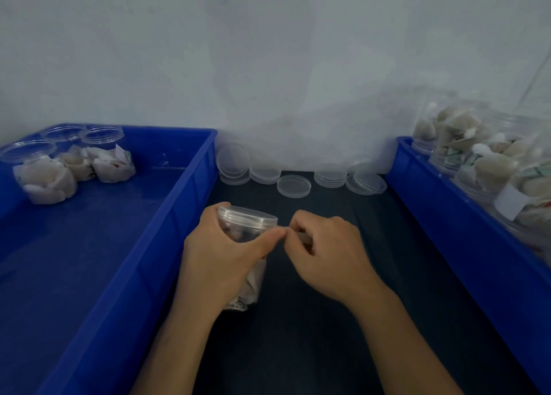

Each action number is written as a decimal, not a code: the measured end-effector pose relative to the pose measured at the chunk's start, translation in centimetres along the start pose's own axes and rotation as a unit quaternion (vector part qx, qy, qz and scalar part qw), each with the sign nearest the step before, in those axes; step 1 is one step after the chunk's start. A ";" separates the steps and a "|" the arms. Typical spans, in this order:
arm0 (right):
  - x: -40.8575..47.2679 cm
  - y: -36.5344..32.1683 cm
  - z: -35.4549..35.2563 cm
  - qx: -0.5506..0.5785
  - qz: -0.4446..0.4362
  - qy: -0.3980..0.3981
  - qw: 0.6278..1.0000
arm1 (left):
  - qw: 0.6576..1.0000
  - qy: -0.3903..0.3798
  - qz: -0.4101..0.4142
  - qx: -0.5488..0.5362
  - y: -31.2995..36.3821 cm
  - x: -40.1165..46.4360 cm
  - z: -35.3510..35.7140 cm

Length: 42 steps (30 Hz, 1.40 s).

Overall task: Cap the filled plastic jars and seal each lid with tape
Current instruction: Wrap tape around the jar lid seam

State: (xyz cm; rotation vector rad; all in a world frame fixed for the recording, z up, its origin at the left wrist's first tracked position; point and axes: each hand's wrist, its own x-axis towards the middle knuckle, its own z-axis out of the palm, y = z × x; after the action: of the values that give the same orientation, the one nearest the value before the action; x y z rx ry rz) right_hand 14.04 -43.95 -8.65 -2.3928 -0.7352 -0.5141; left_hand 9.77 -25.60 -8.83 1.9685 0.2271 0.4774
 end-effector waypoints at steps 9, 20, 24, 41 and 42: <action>0.1 0.0 0.0 -0.004 -0.003 -0.007 1.000 | 1.000 0.010 -0.007 0.003 -0.1 0.0 0.1; 0.1 -0.4 -0.2 -0.078 -0.016 -0.005 0.997 | 1.000 0.009 -0.001 -0.008 0.3 -0.2 0.0; 0.1 -0.5 -0.1 -0.072 -0.014 -0.010 0.997 | 1.000 0.019 -0.004 0.002 -0.1 -0.1 0.2; 0.4 -0.6 -0.4 -0.002 0.025 -0.002 1.000 | 0.999 0.037 0.022 0.020 -0.3 -0.2 0.3; 0.4 -0.5 -0.5 0.006 0.030 0.000 1.000 | 0.999 0.030 0.016 0.012 -0.4 -0.1 0.3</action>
State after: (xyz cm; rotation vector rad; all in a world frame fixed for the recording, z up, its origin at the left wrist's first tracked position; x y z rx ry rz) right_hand 13.94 -43.72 -7.85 -2.3957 -0.6632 -0.4828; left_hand 9.82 -25.73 -9.30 1.9848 0.2415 0.5578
